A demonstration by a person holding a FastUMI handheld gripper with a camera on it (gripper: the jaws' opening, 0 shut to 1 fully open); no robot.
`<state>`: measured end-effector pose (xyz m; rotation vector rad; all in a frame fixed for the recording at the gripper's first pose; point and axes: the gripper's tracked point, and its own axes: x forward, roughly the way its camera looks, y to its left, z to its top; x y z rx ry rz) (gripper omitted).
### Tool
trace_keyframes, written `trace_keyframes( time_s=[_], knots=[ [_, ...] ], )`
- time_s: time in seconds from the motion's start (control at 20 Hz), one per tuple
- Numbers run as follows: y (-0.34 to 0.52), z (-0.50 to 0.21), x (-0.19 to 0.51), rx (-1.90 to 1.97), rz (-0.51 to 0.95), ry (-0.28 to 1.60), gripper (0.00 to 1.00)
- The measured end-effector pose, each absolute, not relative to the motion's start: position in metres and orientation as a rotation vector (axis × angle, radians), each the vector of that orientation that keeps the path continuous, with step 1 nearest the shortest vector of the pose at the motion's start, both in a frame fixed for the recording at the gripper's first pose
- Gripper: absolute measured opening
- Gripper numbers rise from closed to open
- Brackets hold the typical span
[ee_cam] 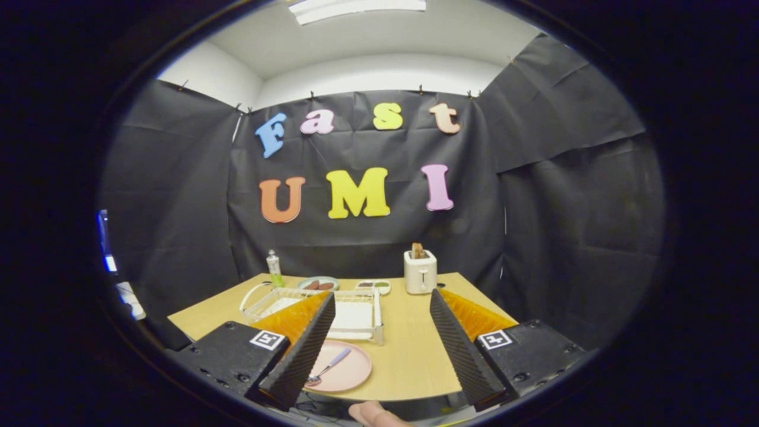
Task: Take the plate from the dish rack, then take the spoon from the basket and place it into the plate.
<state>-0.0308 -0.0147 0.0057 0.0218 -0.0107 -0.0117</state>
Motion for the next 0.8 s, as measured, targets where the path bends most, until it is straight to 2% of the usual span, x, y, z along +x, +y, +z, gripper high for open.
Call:
trace_keyframes(
  time_s=[0.8],
  knots=[
    [-0.008,-0.004,-0.039,0.0,0.025,0.011,1.0]
  ],
)
